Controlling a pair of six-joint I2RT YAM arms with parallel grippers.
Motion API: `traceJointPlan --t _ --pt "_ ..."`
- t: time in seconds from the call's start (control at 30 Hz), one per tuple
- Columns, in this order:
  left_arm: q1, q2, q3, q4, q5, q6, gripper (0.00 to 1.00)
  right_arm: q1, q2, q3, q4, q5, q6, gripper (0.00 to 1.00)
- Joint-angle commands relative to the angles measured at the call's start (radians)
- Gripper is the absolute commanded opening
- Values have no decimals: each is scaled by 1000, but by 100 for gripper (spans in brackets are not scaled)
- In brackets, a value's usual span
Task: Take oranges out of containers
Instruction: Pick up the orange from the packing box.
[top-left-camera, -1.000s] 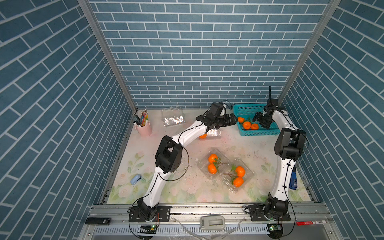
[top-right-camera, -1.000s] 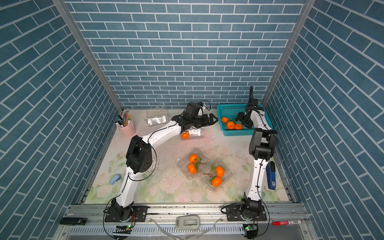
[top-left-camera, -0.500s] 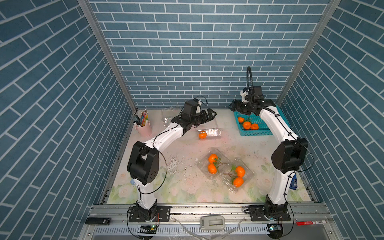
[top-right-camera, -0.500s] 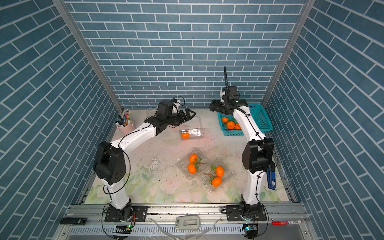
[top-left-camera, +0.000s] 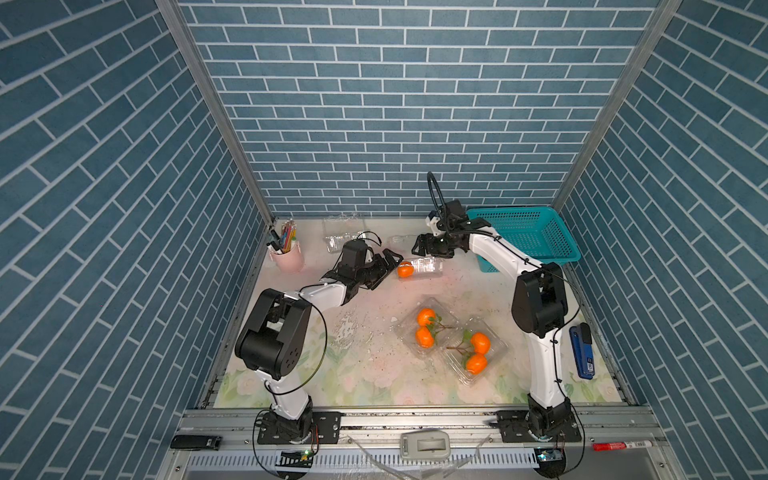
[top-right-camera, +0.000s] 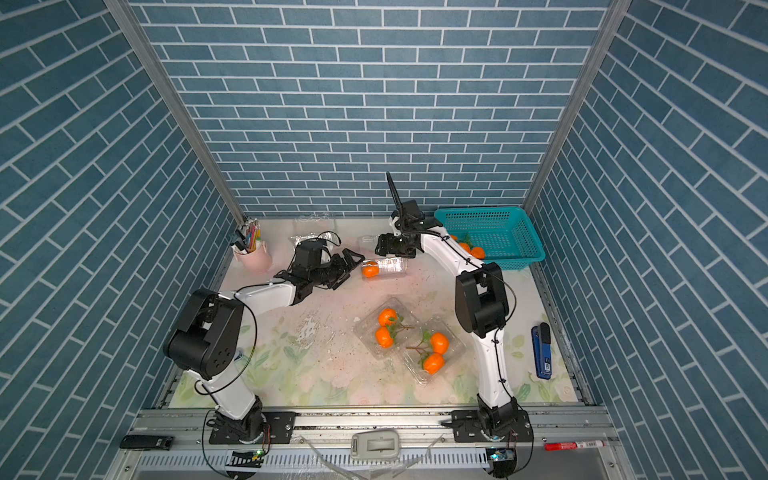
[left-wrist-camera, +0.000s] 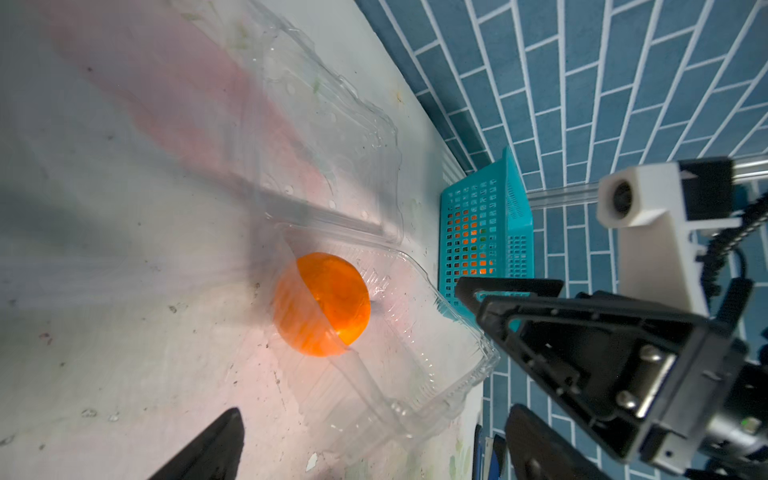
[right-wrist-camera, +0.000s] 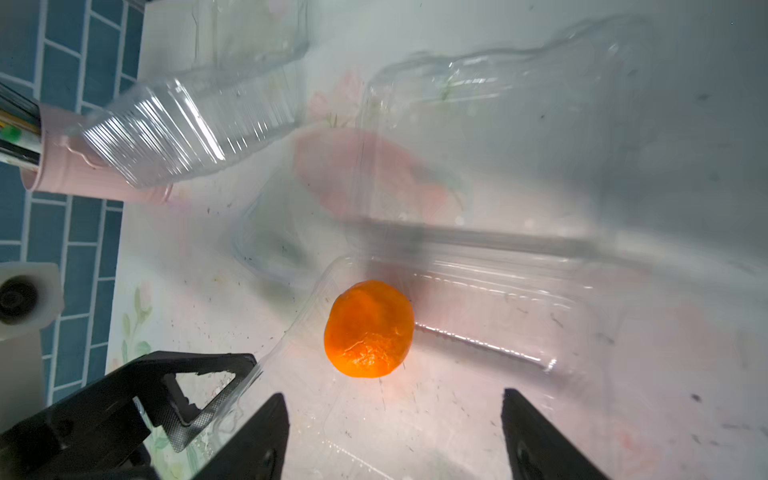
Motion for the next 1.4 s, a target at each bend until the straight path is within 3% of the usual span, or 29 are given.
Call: traceJointPlan --t 0.0,0.67,0.9,1.13,1.37 --pt "11 0 -32 148 25 -79 99 30 50 23 0 -27 12 77" --pt "6 30 -86 230 7 -130 100 95 190 13 55 -3 79 64" --pt "5 18 -78 203 1 -115 99 95 169 5 68 21 82 53" --pt "-15 -33 -27 81 -33 -51 99 79 79 -6 55 43 77 53" --pt "-46 -123 89 -154 -115 126 99 31 2 -8 57 30 82 51"
